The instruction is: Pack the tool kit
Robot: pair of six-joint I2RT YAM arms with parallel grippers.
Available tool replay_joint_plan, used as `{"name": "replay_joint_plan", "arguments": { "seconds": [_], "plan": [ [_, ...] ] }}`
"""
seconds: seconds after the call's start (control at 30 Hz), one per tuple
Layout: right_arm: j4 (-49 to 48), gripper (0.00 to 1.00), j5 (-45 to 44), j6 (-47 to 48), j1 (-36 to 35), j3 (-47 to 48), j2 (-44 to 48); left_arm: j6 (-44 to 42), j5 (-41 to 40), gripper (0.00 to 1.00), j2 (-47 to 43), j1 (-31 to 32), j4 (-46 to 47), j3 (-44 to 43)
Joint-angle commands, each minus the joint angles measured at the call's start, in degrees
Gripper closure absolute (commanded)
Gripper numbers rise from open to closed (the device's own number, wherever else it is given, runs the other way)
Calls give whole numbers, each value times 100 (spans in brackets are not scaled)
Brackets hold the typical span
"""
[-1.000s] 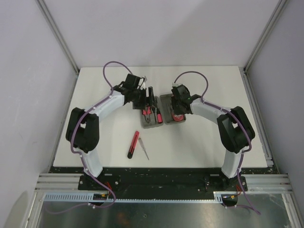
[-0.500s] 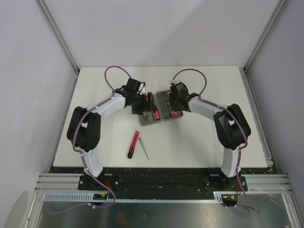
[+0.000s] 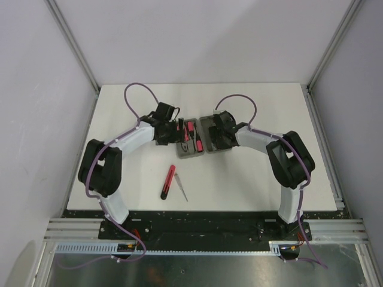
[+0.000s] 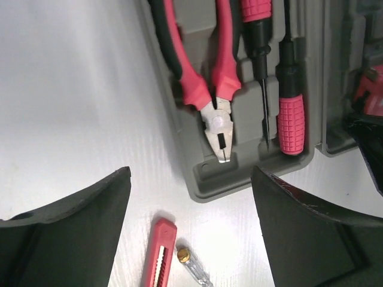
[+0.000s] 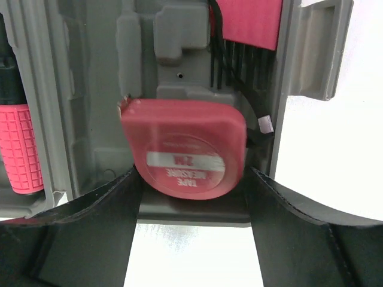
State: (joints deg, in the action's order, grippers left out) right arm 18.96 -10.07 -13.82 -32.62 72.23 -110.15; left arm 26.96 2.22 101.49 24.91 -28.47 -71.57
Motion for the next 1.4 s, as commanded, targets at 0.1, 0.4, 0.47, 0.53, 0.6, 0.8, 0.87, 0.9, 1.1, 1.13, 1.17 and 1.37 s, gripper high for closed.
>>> {"name": "replay_joint_plan", "arguments": {
  "seconds": [0.1,0.4,0.47,0.53,0.6,0.8,0.87,0.9,1.1,1.13,1.17,1.37],
  "plan": [
    [95,24,-339,240,-53,196,223,147,-634,11,-550,-6,85,63],
    [-111,13,-307,343,-28,350,701,83,-107,3,-281,-30,96,-165],
    [-63,12,-286,358,-17,454,537,71,-96,2,-251,-25,98,-197],
    [-29,12,-257,357,-14,519,389,70,-103,1,-241,-26,96,-181],
    [-14,12,-265,331,-29,566,268,81,-106,1,-221,-29,100,-149],
    [27,14,-467,293,-28,755,-101,168,31,0,-107,-78,97,-64],
    [85,16,-469,315,-19,836,-230,204,81,0,-71,-101,96,-27],
    [141,18,-465,330,-22,881,-290,213,92,1,-57,-118,96,-12],
    [405,38,-437,364,-25,990,-398,306,251,5,50,-221,97,117],
    [428,42,-453,381,-25,992,-391,317,287,7,74,-235,92,126],
    [452,46,-475,407,-25,994,-379,331,327,9,95,-251,94,130],
    [732,52,-564,694,9,1000,-294,348,423,13,198,-322,92,142]
  ]
}}
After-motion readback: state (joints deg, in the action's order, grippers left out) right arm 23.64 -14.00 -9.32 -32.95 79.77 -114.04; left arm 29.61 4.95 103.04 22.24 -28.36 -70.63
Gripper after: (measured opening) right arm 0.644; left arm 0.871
